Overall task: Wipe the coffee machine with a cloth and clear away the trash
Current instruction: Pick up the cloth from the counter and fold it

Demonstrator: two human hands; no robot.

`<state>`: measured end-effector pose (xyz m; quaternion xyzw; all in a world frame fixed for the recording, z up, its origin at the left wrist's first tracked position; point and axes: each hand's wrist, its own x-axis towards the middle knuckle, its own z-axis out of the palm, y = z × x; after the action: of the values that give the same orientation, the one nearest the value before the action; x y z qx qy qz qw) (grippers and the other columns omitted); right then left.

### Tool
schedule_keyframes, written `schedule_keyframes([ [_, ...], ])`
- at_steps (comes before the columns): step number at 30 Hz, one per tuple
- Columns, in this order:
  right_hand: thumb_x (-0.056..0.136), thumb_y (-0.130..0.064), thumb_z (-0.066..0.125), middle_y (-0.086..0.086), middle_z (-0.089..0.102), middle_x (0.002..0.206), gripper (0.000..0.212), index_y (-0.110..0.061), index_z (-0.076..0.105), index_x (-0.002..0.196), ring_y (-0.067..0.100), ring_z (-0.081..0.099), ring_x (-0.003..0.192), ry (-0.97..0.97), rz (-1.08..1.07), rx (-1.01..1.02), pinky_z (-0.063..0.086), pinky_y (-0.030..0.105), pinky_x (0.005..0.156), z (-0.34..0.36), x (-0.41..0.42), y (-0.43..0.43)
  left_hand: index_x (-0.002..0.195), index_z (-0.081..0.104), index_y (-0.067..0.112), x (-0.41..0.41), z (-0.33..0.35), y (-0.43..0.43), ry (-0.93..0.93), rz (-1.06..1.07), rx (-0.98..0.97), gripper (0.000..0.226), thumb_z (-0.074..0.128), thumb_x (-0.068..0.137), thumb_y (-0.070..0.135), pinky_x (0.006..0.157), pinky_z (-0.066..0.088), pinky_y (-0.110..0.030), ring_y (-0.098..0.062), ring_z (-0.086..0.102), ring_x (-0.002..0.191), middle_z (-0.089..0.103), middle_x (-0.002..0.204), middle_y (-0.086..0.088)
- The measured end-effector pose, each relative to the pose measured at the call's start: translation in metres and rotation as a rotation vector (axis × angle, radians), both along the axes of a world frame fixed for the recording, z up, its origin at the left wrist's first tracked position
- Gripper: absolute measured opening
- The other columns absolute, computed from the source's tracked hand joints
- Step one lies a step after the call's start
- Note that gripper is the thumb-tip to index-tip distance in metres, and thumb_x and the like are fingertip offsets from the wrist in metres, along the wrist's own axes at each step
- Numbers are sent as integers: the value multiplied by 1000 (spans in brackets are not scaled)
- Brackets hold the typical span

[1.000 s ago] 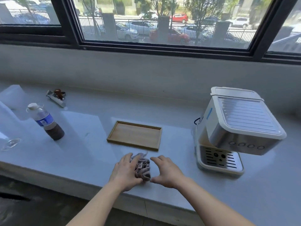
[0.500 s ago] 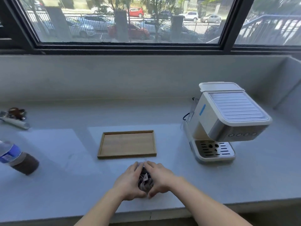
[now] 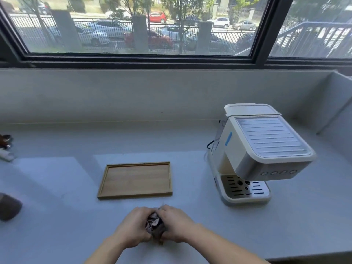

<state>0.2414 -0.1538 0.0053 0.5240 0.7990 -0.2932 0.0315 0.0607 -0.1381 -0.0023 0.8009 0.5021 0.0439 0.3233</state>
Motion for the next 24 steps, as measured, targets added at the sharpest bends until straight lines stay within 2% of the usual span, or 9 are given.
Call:
schedule_keyframes([
  [5,80,-27,60,14,63,107,32,-20,59,112,35,60,100,33,-16,23,51,40,81,0,-1,-1,87,63,24,-3,-4,-2,10,7,2,27,61,60,30,60,44,-29,-9,61,71,64,75,12],
  [8,78,-30,55,10,65,105,27,-20,59,103,33,61,99,58,-29,57,51,39,77,6,-3,4,88,63,25,-7,0,5,-9,-6,-9,27,59,63,32,63,48,-32,-12,62,75,67,79,10],
  [12,72,-30,60,10,66,110,35,-24,61,106,31,60,101,66,-85,97,48,36,78,19,-12,13,86,59,24,-18,20,21,-47,-59,36,23,61,64,28,63,51,-38,-11,59,73,66,79,8],
  [16,69,-28,61,5,67,107,36,-26,59,105,31,62,97,84,-175,114,50,37,72,35,-27,33,98,64,26,-32,45,48,-75,-104,64,34,65,65,20,63,52,-38,-11,62,75,70,84,8],
  [20,70,-27,66,3,67,107,38,-26,61,108,29,61,97,92,-213,161,43,32,67,47,-41,54,94,65,23,-43,62,74,-71,-119,86,30,69,66,16,66,54,-40,-15,63,77,69,86,5],
  [22,73,-23,68,5,67,109,40,-24,61,113,29,61,99,74,-206,195,42,31,68,50,-48,67,94,65,24,-47,68,85,-93,-115,87,30,71,66,20,66,54,-38,-14,63,79,70,87,7],
  [24,75,-22,68,7,67,114,46,-22,60,121,30,60,104,57,-200,218,45,33,75,52,-53,81,93,65,24,-51,71,97,-118,-109,110,33,70,62,37,67,52,-36,-13,64,78,71,85,9],
])
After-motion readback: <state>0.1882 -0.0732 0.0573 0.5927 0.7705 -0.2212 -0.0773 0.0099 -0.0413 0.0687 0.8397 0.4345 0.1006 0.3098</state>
